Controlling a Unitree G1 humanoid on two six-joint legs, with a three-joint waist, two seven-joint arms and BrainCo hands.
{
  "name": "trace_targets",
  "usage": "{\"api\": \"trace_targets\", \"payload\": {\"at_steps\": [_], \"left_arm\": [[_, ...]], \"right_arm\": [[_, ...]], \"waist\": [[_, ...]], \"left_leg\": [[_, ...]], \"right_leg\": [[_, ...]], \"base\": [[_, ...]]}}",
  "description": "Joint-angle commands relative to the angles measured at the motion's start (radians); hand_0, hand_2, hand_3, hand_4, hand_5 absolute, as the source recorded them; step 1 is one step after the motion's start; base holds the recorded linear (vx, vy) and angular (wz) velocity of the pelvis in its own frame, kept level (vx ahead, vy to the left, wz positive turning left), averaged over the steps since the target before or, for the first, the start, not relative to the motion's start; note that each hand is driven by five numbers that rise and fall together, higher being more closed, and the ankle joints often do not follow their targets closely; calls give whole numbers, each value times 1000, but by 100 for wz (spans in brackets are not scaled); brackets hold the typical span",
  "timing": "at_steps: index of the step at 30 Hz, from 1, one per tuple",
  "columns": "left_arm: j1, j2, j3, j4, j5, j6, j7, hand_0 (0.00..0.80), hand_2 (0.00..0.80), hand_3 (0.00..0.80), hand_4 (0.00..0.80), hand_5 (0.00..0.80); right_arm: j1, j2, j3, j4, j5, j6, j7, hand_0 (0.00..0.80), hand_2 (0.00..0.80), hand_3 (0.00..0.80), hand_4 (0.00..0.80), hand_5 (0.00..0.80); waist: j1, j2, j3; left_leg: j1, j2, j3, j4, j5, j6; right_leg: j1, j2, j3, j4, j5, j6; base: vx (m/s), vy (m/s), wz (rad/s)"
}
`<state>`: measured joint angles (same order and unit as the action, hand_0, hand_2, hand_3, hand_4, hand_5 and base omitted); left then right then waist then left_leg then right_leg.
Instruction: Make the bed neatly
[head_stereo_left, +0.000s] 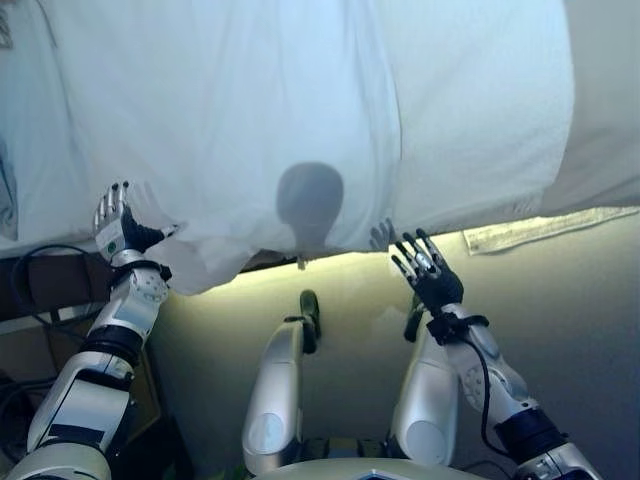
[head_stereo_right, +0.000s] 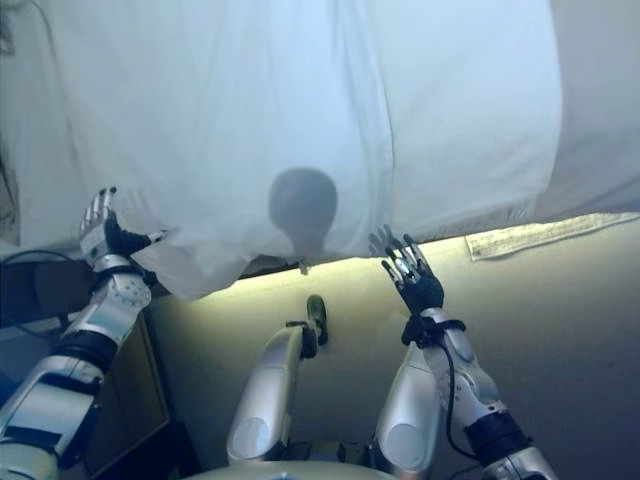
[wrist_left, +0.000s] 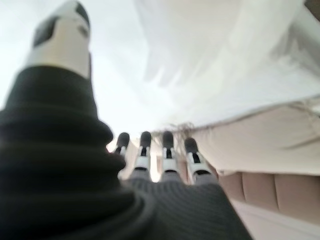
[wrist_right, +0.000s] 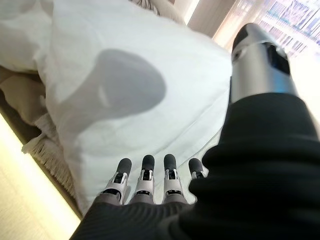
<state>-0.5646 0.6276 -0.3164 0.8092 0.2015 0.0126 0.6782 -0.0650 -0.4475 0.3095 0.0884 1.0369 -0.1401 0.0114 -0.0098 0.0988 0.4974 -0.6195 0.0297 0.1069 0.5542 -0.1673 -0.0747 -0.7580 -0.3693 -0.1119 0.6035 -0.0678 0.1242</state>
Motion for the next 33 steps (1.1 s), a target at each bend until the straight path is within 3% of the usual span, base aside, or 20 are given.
{"api": "trace_targets", "payload": {"at_steps": [1, 10, 15, 19, 25, 29, 33], "left_arm": [[-53, 38, 21, -34, 1, -10, 81, 0, 0, 0, 0, 0], [-92, -69, -46, -59, 17, 52, 151, 0, 0, 0, 0, 0], [-102, -112, -58, -30, -61, 57, 114, 0, 0, 0, 0, 0], [-81, -176, -72, 15, -160, 28, 69, 0, 0, 0, 0, 0], [-8, -251, -117, 66, -133, -30, 38, 0, 0, 0, 0, 0], [23, -250, -107, 80, -122, -74, 105, 0, 0, 0, 0, 0], [10, -201, -73, 51, -129, -121, 183, 0, 0, 0, 0, 0]], "right_arm": [[-8, -8, 13, -109, -22, -45, -13, 0, 0, 0, 0, 0], [-69, 7, 21, -126, -92, -72, -62, 0, 0, 0, 0, 0], [-118, 25, 37, -135, -103, -49, -90, 0, 0, 0, 0, 0], [-160, 46, 57, -138, -97, -34, -110, 0, 0, 0, 0, 0], [-169, 50, 57, -144, -84, -63, -79, 0, 0, 0, 0, 0], [-159, 49, 54, -121, -76, -92, -45, 0, 0, 0, 0, 0], [-152, 54, 47, -81, -65, -103, -9, 0, 0, 0, 0, 0]], "waist": [[23, -21, 23], [45, -45, 23], [56, -70, 23], [61, -87, 23], [76, -103, 23], [80, -107, 23], [77, -102, 23]], "left_leg": [[-72, -38, 6, -63, 98, 55], [-325, -39, -33, 31, 105, 66], [-445, -27, -46, 108, 100, 61], [-495, -18, -53, 155, 91, 61], [-483, -24, -64, 125, 98, 56], [-474, -20, -71, 111, 100, 52], [-464, -11, -70, 120, 96, 51]], "right_leg": [[-6, 13, 3, -60, 138, 75], [-233, 47, 40, 41, 142, 82], [-336, 52, 52, 122, 135, 80], [-368, 50, 44, 155, 127, 78], [-339, 55, 15, 106, 134, 81], [-330, 58, 12, 91, 142, 82], [-328, 56, 16, 115, 144, 80]], "base": [[-58, 22, 1], [-68, 44, 1], [-42, 25, -4], [-34, -4, -12], [-25, -43, -7], [-2, -40, -1], [0, 0, 0]]}}
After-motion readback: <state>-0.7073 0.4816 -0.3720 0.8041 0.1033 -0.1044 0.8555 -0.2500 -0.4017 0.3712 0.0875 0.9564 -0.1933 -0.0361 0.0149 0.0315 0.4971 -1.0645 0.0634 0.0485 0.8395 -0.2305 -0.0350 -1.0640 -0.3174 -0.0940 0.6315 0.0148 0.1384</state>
